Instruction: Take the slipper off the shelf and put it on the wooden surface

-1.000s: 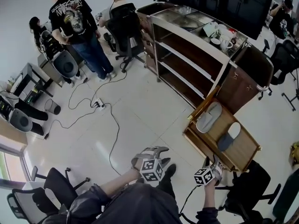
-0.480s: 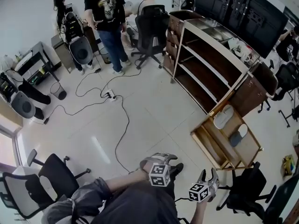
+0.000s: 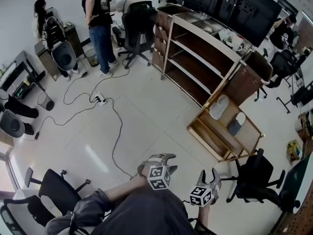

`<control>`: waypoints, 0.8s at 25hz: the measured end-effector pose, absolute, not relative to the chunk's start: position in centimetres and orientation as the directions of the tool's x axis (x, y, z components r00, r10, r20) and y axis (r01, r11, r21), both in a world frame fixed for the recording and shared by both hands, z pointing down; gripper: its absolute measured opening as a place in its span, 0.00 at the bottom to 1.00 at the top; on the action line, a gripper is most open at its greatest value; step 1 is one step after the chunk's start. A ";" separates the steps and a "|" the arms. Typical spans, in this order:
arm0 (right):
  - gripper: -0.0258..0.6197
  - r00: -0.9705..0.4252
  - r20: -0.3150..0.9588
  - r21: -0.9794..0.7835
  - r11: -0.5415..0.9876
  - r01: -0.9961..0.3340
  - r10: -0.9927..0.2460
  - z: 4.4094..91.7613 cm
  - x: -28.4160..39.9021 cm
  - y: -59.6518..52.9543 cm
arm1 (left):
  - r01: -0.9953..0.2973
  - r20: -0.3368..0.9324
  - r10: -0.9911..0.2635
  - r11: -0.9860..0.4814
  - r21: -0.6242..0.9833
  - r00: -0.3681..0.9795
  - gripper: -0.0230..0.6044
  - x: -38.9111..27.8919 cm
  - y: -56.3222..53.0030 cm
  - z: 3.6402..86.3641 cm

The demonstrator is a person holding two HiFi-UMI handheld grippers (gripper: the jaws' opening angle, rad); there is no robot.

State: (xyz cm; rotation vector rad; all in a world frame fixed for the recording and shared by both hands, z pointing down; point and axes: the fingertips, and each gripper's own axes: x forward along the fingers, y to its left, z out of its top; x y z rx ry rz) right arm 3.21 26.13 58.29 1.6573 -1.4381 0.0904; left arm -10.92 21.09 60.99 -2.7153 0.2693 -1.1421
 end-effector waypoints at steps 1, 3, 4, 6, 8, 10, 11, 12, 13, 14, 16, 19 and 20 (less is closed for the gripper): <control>0.30 0.330 0.568 0.585 0.088 -0.806 -0.754 57.7 2.9 26.1 | -0.094 0.683 -0.235 -0.967 -0.238 0.691 0.40 -11.2 21.0 60.6; 0.30 0.335 0.548 0.609 0.091 -0.788 -0.767 57.1 2.9 25.4 | -0.103 0.674 -0.250 -0.963 -0.250 0.695 0.44 -11.3 20.3 60.1; 0.29 0.333 0.540 0.615 0.093 -0.783 -0.773 57.1 3.2 25.0 | -0.109 0.670 -0.261 -0.959 -0.260 0.695 0.44 -11.1 20.0 60.0; 0.28 0.331 0.532 0.621 0.093 -0.778 -0.779 57.3 3.9 24.5 | -0.115 0.667 -0.277 -0.954 -0.276 0.691 0.44 -10.5 19.5 60.2; 0.27 0.338 0.523 0.626 0.084 -0.775 -0.782 57.3 4.4 24.7 | -0.113 0.666 -0.282 -0.952 -0.286 0.691 0.44 -10.0 19.6 60.5; 0.25 0.348 0.514 0.630 0.070 -0.774 -0.784 57.2 4.8 24.9 | -0.108 0.659 -0.281 -0.951 -0.291 0.697 0.44 -9.4 19.8 60.5; 0.23 0.352 0.510 0.631 0.063 -0.773 -0.784 57.1 4.9 24.9 | -0.105 0.655 -0.280 -0.950 -0.293 0.702 0.44 -9.2 19.8 60.5; 0.23 0.356 0.506 0.632 0.057 -0.773 -0.786 57.0 5.0 24.9 | -0.103 0.652 -0.278 -0.950 -0.295 0.705 0.44 -9.0 19.8 60.5; 0.23 0.358 0.502 0.634 0.053 -0.772 -0.787 56.9 5.0 24.7 | -0.100 0.650 -0.278 -0.950 -0.297 0.707 0.44 -8.8 19.7 60.5; 0.23 0.360 0.498 0.635 0.050 -0.771 -0.789 56.8 5.0 24.6 | -0.097 0.649 -0.276 -0.950 -0.298 0.709 0.44 -8.7 19.6 60.5; 0.23 0.363 0.495 0.638 0.046 -0.769 -0.790 56.8 4.9 24.3 | -0.088 0.649 -0.269 -0.951 -0.298 0.712 0.44 -8.5 19.5 60.6; 0.23 0.365 0.494 0.640 0.045 -0.767 -0.789 56.9 5.0 24.0 | -0.080 0.651 -0.260 -0.953 -0.294 0.713 0.44 -8.3 19.5 60.8; 0.23 0.366 0.494 0.640 0.045 -0.767 -0.788 56.8 5.1 24.1 | -0.077 0.653 -0.257 -0.953 -0.292 0.712 0.44 -8.3 19.6 60.9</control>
